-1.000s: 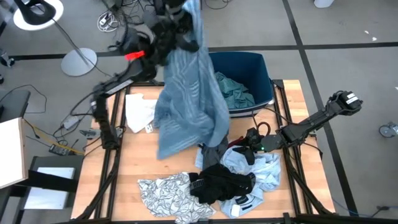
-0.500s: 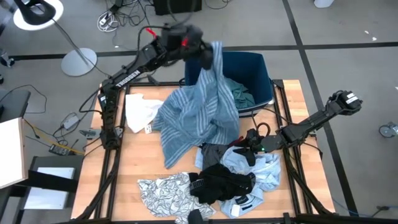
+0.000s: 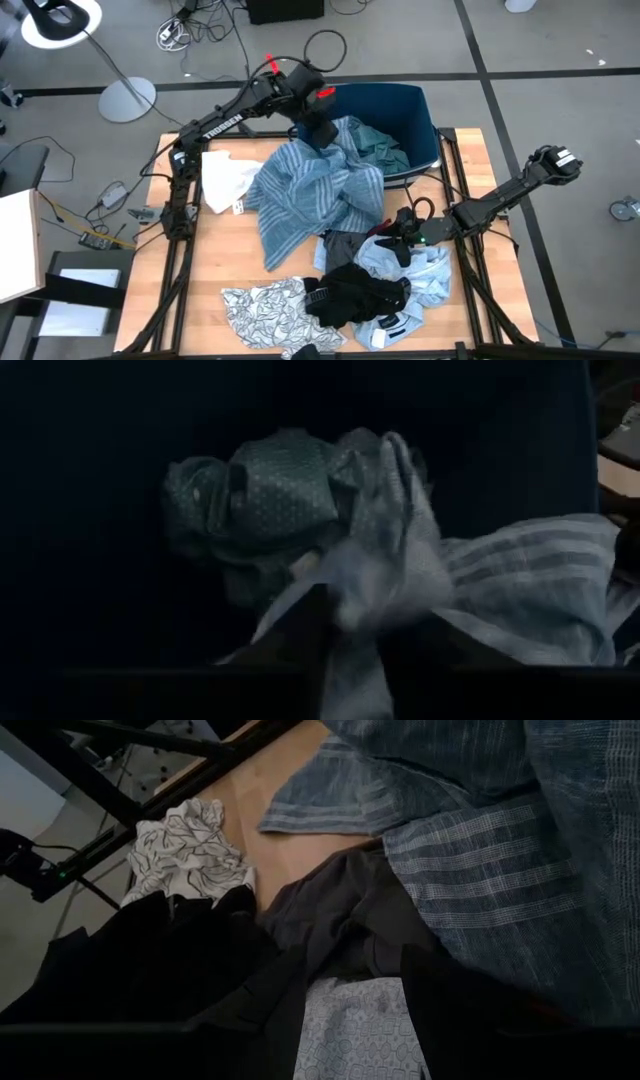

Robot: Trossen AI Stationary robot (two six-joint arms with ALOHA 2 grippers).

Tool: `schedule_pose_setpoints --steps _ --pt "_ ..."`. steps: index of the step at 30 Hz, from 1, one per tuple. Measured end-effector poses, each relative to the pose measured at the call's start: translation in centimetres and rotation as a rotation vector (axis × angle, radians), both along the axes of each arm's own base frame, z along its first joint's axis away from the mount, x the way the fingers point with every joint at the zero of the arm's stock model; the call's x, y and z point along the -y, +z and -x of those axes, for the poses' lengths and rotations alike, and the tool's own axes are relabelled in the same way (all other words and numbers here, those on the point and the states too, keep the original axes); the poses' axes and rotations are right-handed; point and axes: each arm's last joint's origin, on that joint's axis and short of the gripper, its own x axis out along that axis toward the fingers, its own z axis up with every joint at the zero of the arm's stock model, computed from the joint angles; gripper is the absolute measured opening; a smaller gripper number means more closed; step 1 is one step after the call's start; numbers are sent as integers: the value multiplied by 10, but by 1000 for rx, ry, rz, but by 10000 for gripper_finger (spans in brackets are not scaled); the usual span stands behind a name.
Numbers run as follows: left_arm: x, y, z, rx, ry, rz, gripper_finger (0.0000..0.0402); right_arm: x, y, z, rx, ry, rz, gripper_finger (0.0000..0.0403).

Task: Sort clothes
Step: Put the blue cloth into the blue bin

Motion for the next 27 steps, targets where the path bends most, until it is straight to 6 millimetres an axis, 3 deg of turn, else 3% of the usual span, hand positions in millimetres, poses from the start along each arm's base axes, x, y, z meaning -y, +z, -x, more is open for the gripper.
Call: schedule_pose_setpoints --steps 4,8,20,23,27 --pt "2 5 8 -36 -5 7 138 0 -2 -1 -12 0 5 166" --pt "13 28 27 -20 -35 -44 156 -1 -6 -2 -33 -1 12 166" --pt "107 101 112 20 -33 -284 158 -2 -9 -4 -47 -10 -1 166" --pt "131 98 130 11 8 -316 158 -2 -9 -4 -47 -9 -6 166" --pt "159 76 152 21 87 -314 158 -3 -9 -3 -48 0 -8 166"
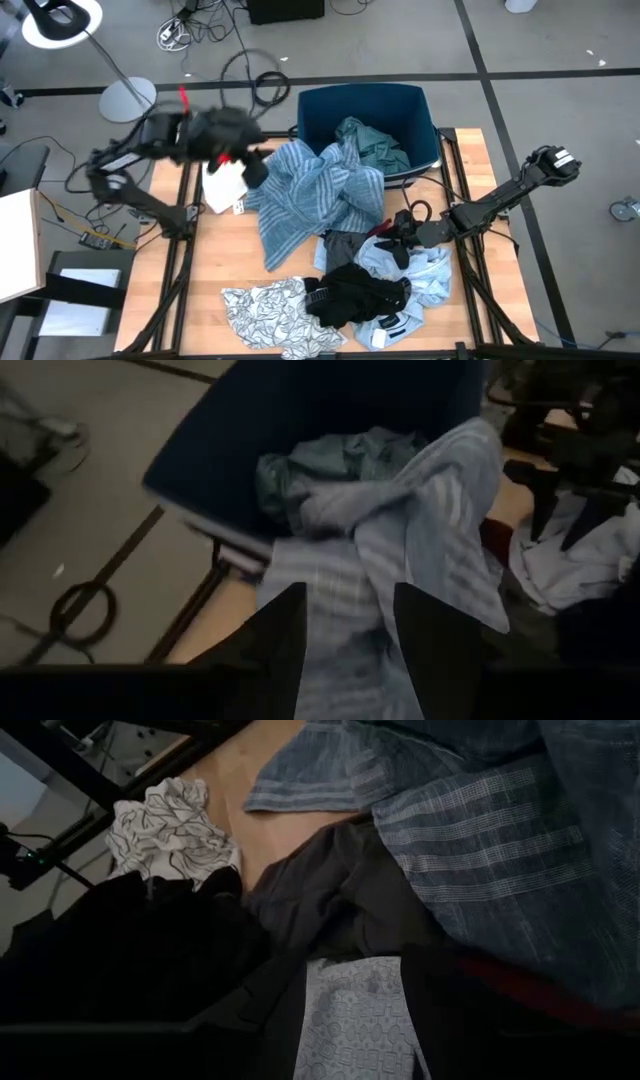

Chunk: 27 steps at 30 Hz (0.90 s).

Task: Sort clothes
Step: Put the blue cloth into the blue bin

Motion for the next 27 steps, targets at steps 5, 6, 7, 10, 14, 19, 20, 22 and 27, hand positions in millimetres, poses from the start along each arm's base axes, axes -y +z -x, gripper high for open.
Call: schedule_pose_setpoints --steps 5,6,7,10,14,19,20,22,27 --pt "27 -61 12 41 40 71 158 -1 1 0 6 6 -3 166" --pt "31 -76 12 56 41 86 158 -1 1 0 7 6 -4 166" --pt "35 -90 12 80 42 98 158 -1 1 0 7 5 -4 166" --pt "44 -132 11 170 43 122 158 -1 1 0 10 5 -5 166" --pt "53 -194 3 252 52 101 158 -1 1 0 11 4 -6 166" --pt "54 -265 -5 424 61 119 158 -1 1 0 11 4 -6 166" --pt "54 -276 -5 463 63 127 158 -1 1 0 11 4 -6 166" --pt "52 -293 -4 549 67 147 158 -1 1 0 11 4 -6 166" --pt "52 -330 -4 552 68 162 158 -1 1 0 13 -4 -1 166"
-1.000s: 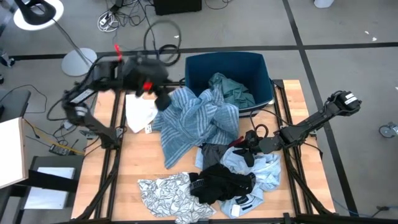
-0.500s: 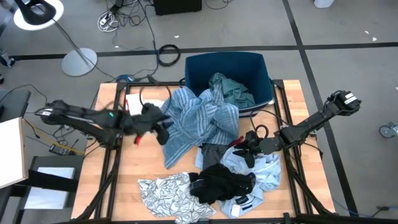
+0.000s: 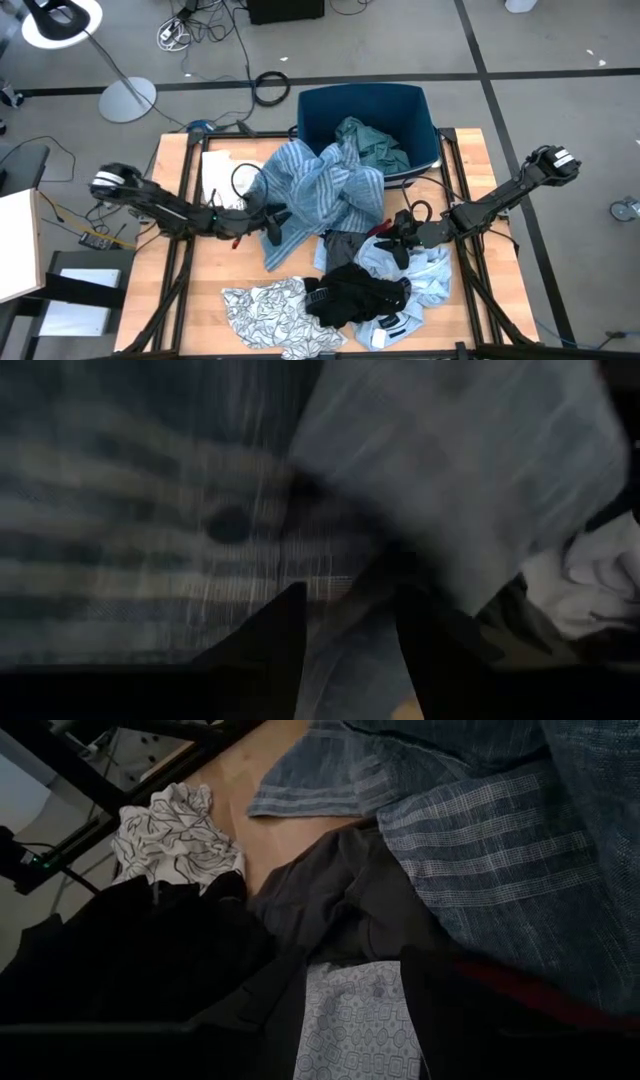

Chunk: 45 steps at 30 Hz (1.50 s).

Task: Sort clothes
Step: Put the blue cloth into the blue bin

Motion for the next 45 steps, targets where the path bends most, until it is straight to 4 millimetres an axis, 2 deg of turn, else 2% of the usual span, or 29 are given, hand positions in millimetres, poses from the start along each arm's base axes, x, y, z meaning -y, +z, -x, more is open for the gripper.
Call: schedule_pose_setpoints --steps 5,12,15,18,21,26,32,37,40,45 --pt "-2 -25 -13 -112 19 -28 158 0 0 0 0 0 0 166" --pt "-15 -42 -47 -246 103 -181 155 0 0 0 1 0 0 166" --pt "-20 -40 -65 -255 113 -217 111 0 0 0 3 0 0 166" --pt "-20 -29 -80 -240 99 -271 24 0 0 0 3 1 0 166" --pt "-16 -6 -93 -195 80 -333 7 0 0 0 3 1 1 166" --pt "-1 44 -106 -111 34 -470 2 0 0 0 2 2 2 166" --pt "3 118 -110 -47 40 -614 1 0 0 0 3 2 2 166" --pt "-21 178 -123 -127 78 -677 1 1 1 -1 16 -24 14 166" --pt "-45 211 -129 -147 104 -685 1 1 1 -1 16 -24 14 166" --pt "-86 266 -124 -71 166 -713 0 1 1 -1 16 -22 19 166"
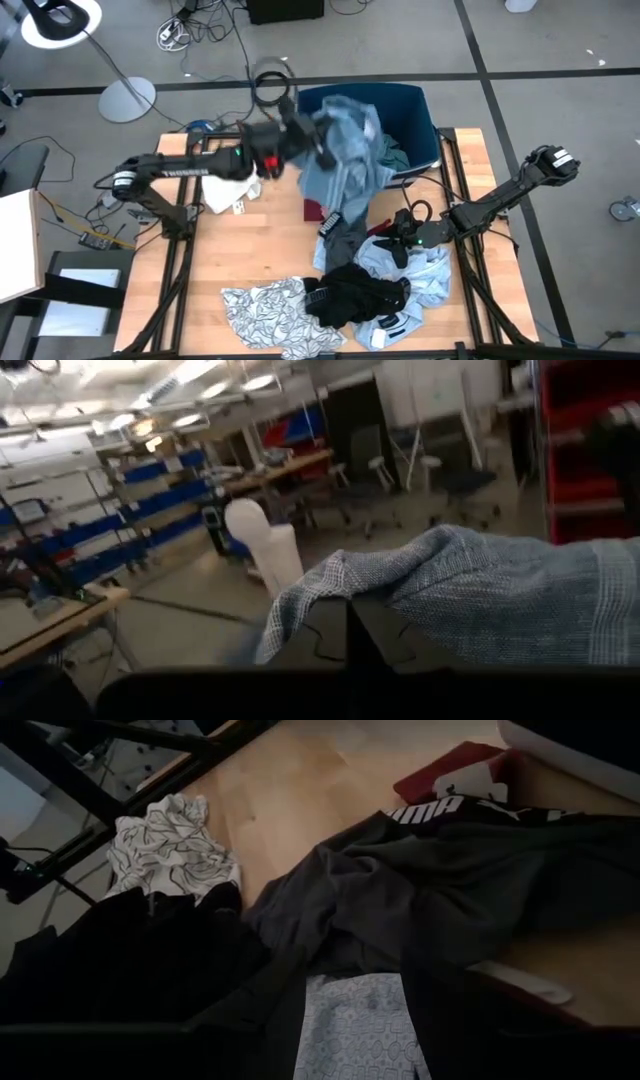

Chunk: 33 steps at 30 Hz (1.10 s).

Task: Sort clothes
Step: Put the blue cloth into the blue bin

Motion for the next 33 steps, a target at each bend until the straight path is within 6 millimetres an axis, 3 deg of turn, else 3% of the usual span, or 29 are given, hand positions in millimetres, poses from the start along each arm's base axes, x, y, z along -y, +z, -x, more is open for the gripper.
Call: schedule_pose_setpoints --steps 3,6,10,15,20,27,30,33 --pt "-21 29 3 81 -17 -20 0 0 0 0 0 1 2 166" --pt "-38 41 -2 112 11 -30 0 0 0 0 1 -1 3 166" --pt "-55 38 -14 47 12 -18 0 0 0 0 2 -1 3 166" --pt "-69 23 -19 -108 36 135 5 0 0 0 1 -1 3 166" --pt "-70 17 -12 -248 47 218 29 0 0 0 -1 -1 4 166" --pt "-62 25 6 -417 37 345 76 0 -1 0 -8 -1 7 166" --pt "-52 27 14 -485 31 384 84 0 -1 0 -8 0 4 166" --pt "-29 31 18 -516 -53 367 85 0 -1 0 -9 2 2 166"
